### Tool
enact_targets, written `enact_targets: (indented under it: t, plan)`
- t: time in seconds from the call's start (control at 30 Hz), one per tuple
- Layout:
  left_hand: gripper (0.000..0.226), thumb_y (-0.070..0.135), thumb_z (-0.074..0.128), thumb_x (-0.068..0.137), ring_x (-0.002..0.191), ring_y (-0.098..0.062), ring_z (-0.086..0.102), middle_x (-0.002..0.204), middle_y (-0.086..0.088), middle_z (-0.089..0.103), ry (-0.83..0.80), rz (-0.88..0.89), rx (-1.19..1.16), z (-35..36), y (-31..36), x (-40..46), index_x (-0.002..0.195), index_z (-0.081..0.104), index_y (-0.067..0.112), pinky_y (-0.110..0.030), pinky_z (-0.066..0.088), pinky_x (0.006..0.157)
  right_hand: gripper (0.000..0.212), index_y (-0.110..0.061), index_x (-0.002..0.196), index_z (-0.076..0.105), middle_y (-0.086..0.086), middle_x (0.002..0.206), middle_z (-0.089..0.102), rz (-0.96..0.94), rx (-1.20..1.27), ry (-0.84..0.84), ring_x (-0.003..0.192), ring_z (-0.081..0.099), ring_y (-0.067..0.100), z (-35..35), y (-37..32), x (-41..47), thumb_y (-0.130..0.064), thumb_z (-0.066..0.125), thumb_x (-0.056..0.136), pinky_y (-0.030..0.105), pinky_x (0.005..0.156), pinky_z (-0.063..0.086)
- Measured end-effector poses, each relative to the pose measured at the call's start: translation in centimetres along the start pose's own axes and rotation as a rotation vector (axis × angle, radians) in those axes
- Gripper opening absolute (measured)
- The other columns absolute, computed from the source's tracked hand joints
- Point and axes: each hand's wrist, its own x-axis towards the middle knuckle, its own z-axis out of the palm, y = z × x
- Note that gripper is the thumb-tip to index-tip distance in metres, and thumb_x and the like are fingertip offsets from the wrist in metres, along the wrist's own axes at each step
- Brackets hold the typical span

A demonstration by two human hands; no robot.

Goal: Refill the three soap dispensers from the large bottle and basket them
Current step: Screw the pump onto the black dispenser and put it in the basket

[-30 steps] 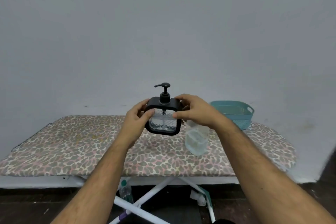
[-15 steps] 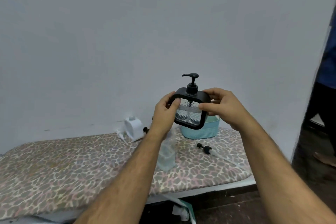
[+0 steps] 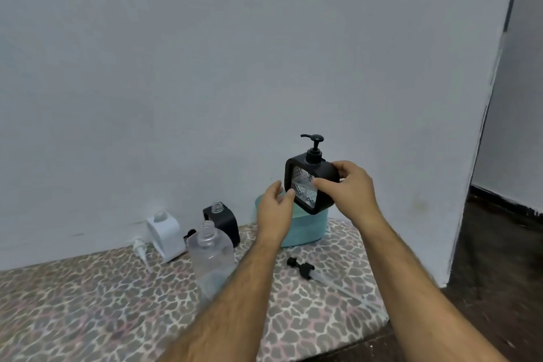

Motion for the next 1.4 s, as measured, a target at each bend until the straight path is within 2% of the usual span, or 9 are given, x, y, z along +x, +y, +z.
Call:
enact_targets:
  t: [0.23, 0.33, 0.4, 0.5, 0.67, 0.73, 0.8, 1.0, 1.4]
  plan:
    - [0.044, 0.024, 0.058, 0.097, 0.126, -0.018, 0.055, 0.137, -0.003, 0.06, -0.068, 0.015, 0.325, 2.6, -4.1, 2.7, 0.139, 0.053, 0.012, -0.028, 0.04, 0.106, 0.032, -0.022, 0.101, 0.063, -0.014, 0.087, 0.064, 0.11, -0.098, 0.057, 0.079, 0.06, 0.004, 3.4, 3.4, 4.1, -0.025, 0.077, 0.072, 0.016, 0.056, 0.039]
    - [0.043, 0.03, 0.056, 0.096, 0.122, -0.019, 0.058, 0.133, 0.0, 0.064, -0.11, 0.071, 0.543, 3.3, -5.5, 3.0, 0.136, 0.057, 0.016, -0.03, 0.041, 0.105, 0.03, -0.022, 0.098, 0.061, -0.012, 0.086, 0.063, 0.145, -0.176, 0.065, 0.079, 0.06, 0.01, 4.8, 4.7, 5.2, -0.029, 0.076, 0.073, 0.019, 0.054, 0.039]
    - [0.035, 0.031, 0.053, 0.096, 0.112, -0.022, 0.061, 0.12, -0.001, 0.07, -0.118, 0.133, 0.706, 3.6, -6.4, 3.2, 0.126, 0.066, 0.018, -0.034, 0.043, 0.102, 0.03, -0.02, 0.097, 0.06, -0.008, 0.085, 0.063, 0.167, -0.25, 0.059, 0.08, 0.061, 0.016, 5.7, 5.9, 5.7, -0.032, 0.074, 0.074, 0.025, 0.057, 0.041]
    - [0.026, 0.023, 0.049, 0.096, 0.085, -0.024, 0.064, 0.088, -0.001, 0.074, -0.087, 0.23, 0.842, 3.8, -7.3, 3.2, 0.095, 0.075, 0.019, -0.033, 0.044, 0.085, 0.033, -0.015, 0.098, 0.06, -0.002, 0.089, 0.065, 0.182, -0.35, 0.03, 0.082, 0.062, 0.021, 6.9, 7.6, 5.9, -0.035, 0.073, 0.075, 0.029, 0.064, 0.047]
    - [0.026, 0.022, 0.05, 0.097, 0.077, -0.02, 0.063, 0.079, 0.0, 0.072, -0.104, 0.252, 0.87, 3.6, -7.9, 3.7, 0.088, 0.075, 0.018, -0.034, 0.046, 0.076, 0.032, -0.012, 0.096, 0.057, 0.002, 0.089, 0.066, 0.199, -0.451, -0.009, 0.08, 0.062, 0.023, 8.0, 9.9, 5.6, -0.033, 0.072, 0.077, 0.031, 0.066, 0.049]
    - [0.027, 0.025, 0.05, 0.099, 0.077, -0.02, 0.063, 0.081, 0.0, 0.072, -0.131, 0.252, 0.869, 3.5, -7.7, 3.8, 0.089, 0.074, 0.018, -0.035, 0.046, 0.076, 0.034, -0.012, 0.095, 0.057, 0.002, 0.088, 0.067, 0.178, -0.498, -0.002, 0.081, 0.062, 0.023, 8.5, 10.5, 5.7, -0.036, 0.072, 0.077, 0.04, 0.086, 0.051]
    - [0.026, 0.028, 0.052, 0.099, 0.079, -0.02, 0.064, 0.082, 0.0, 0.073, -0.143, 0.242, 0.853, 3.3, -7.6, 4.1, 0.091, 0.074, 0.018, -0.036, 0.048, 0.078, 0.037, -0.012, 0.098, 0.058, 0.002, 0.088, 0.069, 0.146, -0.606, 0.006, 0.086, 0.063, 0.024, 8.9, 11.0, 5.8, -0.041, 0.071, 0.078, 0.045, 0.101, 0.042]
    - [0.025, 0.029, 0.054, 0.098, 0.076, -0.019, 0.063, 0.078, 0.0, 0.071, -0.155, 0.222, 0.82, 3.0, -7.7, 4.1, 0.088, 0.073, 0.017, -0.037, 0.048, 0.077, 0.046, -0.016, 0.108, 0.061, 0.005, 0.104, 0.065, 0.163, -0.775, -0.005, 0.109, 0.051, 0.025, 9.0, 10.6, 5.6, -0.049, 0.068, 0.078, 0.04, 0.089, 0.039]
    - [0.023, 0.031, 0.055, 0.098, 0.08, -0.017, 0.063, 0.083, 0.002, 0.072, -0.154, 0.191, 0.826, 3.1, -7.3, 3.8, 0.096, 0.075, 0.021, -0.035, 0.05, 0.081, 0.072, -0.021, 0.117, 0.062, 0.005, 0.124, 0.054, 0.302, -1.036, -0.144, 0.117, 0.048, 0.026, 8.1, 9.8, 6.8, -0.066, 0.078, 0.063, 0.04, 0.092, 0.039]
